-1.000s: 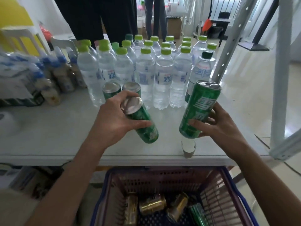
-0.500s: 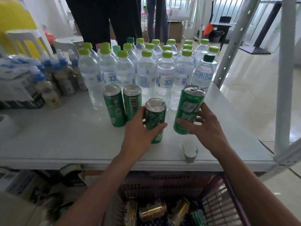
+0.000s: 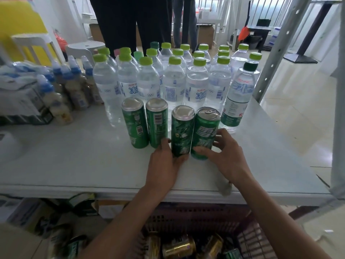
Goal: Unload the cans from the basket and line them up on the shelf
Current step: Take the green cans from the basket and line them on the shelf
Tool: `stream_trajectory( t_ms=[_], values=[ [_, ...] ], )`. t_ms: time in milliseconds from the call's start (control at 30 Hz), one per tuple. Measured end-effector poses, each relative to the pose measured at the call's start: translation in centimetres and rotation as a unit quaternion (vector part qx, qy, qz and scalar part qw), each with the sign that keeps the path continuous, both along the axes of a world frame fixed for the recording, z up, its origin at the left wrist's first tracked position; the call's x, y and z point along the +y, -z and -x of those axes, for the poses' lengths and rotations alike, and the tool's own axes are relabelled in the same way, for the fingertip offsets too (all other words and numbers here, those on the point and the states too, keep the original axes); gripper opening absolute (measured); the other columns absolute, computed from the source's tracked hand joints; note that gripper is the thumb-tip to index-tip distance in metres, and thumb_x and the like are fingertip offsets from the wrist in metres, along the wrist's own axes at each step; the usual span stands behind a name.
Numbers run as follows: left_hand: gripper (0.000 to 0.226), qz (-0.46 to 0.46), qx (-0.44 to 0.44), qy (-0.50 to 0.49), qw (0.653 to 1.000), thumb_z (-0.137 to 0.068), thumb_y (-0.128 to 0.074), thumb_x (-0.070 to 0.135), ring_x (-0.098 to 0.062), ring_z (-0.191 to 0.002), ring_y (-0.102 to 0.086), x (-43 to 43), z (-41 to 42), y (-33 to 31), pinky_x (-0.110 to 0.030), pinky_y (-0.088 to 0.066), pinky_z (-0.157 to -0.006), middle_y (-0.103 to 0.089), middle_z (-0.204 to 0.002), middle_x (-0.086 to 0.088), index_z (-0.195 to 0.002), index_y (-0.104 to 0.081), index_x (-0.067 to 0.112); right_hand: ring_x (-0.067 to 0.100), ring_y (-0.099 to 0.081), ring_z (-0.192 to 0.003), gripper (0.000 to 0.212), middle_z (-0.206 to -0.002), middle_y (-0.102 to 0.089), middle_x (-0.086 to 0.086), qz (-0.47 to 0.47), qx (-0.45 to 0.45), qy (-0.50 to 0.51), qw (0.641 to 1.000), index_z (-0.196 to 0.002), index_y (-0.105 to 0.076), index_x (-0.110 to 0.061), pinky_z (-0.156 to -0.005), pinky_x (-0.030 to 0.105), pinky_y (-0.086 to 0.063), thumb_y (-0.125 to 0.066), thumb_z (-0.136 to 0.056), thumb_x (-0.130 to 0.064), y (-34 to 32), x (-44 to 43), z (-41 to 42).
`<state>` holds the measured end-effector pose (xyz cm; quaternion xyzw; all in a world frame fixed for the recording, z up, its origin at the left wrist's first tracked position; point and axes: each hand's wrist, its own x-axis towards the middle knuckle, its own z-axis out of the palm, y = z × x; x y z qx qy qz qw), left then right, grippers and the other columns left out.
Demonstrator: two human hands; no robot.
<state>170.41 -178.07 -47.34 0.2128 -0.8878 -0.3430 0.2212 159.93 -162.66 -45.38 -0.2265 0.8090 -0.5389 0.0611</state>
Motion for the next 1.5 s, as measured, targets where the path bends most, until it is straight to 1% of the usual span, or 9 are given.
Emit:
stream_trajectory(
  t_ms=[133,333,500,800,967,1100,1233,1367,1500],
  values=[
    [0.045,-0.014,0.031,0.003,0.999,-0.088,-0.075,0.026,0.006,-0.058,-0.049,0.0,-0.3,0.0,-0.006,-0.040,-0.051,-0.057,-0.073,0.009,-0.113,-0.038,0.022,0.000,-0.070,-0.100,0.055,-0.108,-0.075,-0.016,-0.003,-0.024,-0.023,0.999,-0.114,-0.069,-0.036,-0.087,0.026,-0.058,-0.092,-0.065,-0.040,0.5,-0.1,0.9],
    [0.017,0.022,0.005,-0.005,1.000,-0.095,-0.065,0.023,-0.013,-0.069,-0.053,-0.6,0.4,1.0,-0.022,-0.033,-0.058,-0.058,-0.085,-0.004,-0.089,-0.053,0.014,0.010,-0.068,-0.084,0.053,-0.114,-0.073,-0.018,-0.087,-0.017,-0.064,0.994,-0.120,-0.068,-0.048,-0.086,0.038,-0.057,-0.086,-0.071,-0.045,0.7,0.0,2.0],
    [0.016,0.031,0.021,0.010,0.999,-0.094,-0.064,0.026,-0.018,-0.072,-0.055,-0.8,0.5,1.1,-0.030,-0.044,-0.065,-0.057,-0.089,-0.004,-0.090,-0.058,0.013,0.018,-0.071,-0.086,0.043,-0.094,-0.078,-0.003,-0.108,-0.027,-0.072,0.991,-0.114,-0.070,-0.052,-0.088,0.047,-0.058,-0.085,-0.074,-0.043,0.7,0.4,2.5],
    [0.008,0.052,0.029,0.020,0.998,-0.094,-0.061,0.022,-0.023,-0.080,-0.058,-0.8,0.6,1.5,-0.040,-0.050,-0.077,-0.057,-0.095,-0.005,-0.096,-0.059,0.014,0.009,-0.073,-0.088,0.048,-0.087,-0.078,-0.005,-0.130,-0.023,-0.040,0.990,-0.121,-0.069,-0.048,-0.090,0.041,-0.058,-0.084,-0.076,-0.040,0.6,0.5,1.9],
    [0.010,0.058,0.024,0.024,0.998,-0.092,-0.061,0.021,-0.021,-0.081,-0.059,-0.8,0.4,1.4,-0.039,-0.051,-0.077,-0.058,-0.095,-0.004,-0.098,-0.062,0.013,0.008,-0.075,-0.092,0.066,-0.095,-0.080,-0.008,-0.127,-0.046,-0.032,0.990,-0.125,-0.067,-0.047,-0.094,0.045,-0.057,-0.079,-0.062,-0.060,0.3,0.7,1.9],
    [0.006,-0.014,0.025,0.115,0.993,-0.089,-0.063,0.017,-0.013,-0.065,-0.057,0.5,-2.5,-0.3,-0.032,-0.051,-0.063,-0.062,-0.073,0.002,-0.087,-0.058,0.014,0.008,-0.073,-0.094,0.049,-0.107,-0.075,-0.009,-0.135,-0.050,-0.002,0.990,-0.121,-0.071,-0.027,-0.096,0.039,-0.057,-0.085,-0.075,-0.038,-0.9,1.6,0.8],
    [0.006,0.059,-0.018,0.325,0.944,-0.087,-0.067,0.016,-0.007,-0.052,-0.054,2.1,-7.3,-1.7,-0.022,-0.045,-0.054,-0.061,-0.060,0.007,-0.085,-0.061,0.016,0.006,-0.065,-0.079,0.016,-0.092,-0.072,-0.004,-0.171,0.116,0.054,0.977,-0.102,-0.073,-0.019,-0.079,0.022,-0.053,-0.073,-0.087,-0.017,-2.3,3.0,-2.7],
    [0.011,0.143,-0.107,0.411,0.894,-0.087,-0.063,0.025,-0.001,-0.046,-0.041,3.4,-9.3,0.9,-0.020,-0.034,-0.049,-0.050,-0.059,0.010,-0.081,-0.055,0.020,0.009,-0.057,-0.072,0.008,-0.086,-0.064,0.001,-0.113,0.344,-0.064,0.930,-0.094,-0.070,-0.006,-0.070,0.009,-0.040,-0.066,-0.088,-0.002,-0.5,4.7,-7.8],
    [0.027,0.229,-0.346,0.432,0.801,-0.099,-0.048,0.034,-0.011,-0.064,-0.048,4.2,-9.9,4.1,-0.028,-0.034,-0.062,-0.064,-0.086,-0.007,-0.095,-0.064,0.012,0.013,-0.063,-0.064,0.010,-0.078,-0.069,-0.004,-0.159,0.294,-0.171,0.927,-0.098,-0.070,-0.013,-0.064,0.023,-0.052,-0.068,-0.089,-0.010,0.0,6.0,-9.6]
  ],
)
